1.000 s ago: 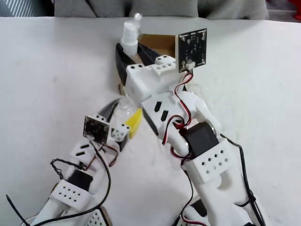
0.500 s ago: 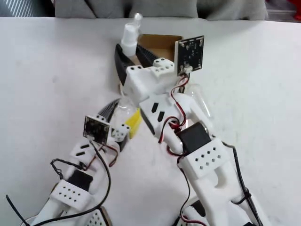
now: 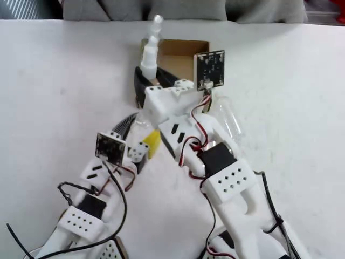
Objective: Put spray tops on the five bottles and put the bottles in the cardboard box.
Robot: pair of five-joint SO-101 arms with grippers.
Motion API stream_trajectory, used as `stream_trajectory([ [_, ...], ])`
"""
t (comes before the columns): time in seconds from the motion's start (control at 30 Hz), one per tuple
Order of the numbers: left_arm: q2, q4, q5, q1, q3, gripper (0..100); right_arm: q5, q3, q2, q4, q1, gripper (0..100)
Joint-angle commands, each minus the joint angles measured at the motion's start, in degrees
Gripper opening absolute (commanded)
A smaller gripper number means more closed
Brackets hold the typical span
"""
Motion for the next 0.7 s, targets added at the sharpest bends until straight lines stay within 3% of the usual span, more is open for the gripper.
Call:
stream_trajectory([
  [0.0, -0.92, 0.09, -0.35, 0.57, -0.09, 6, -0.62, 1.41, -2.07, -1.36, 0.57, 1.6],
  [0.37, -0.92, 0.09, -0.35, 0.57, -0.09, 6, -0.62, 8.09, -2.15, -1.36, -5.85, 1.6],
  [0.67, -0.84, 0.18, -0.35, 0.57, -0.09, 6, -0.18, 9.67, -4.35, -0.75, -5.93, 2.2],
])
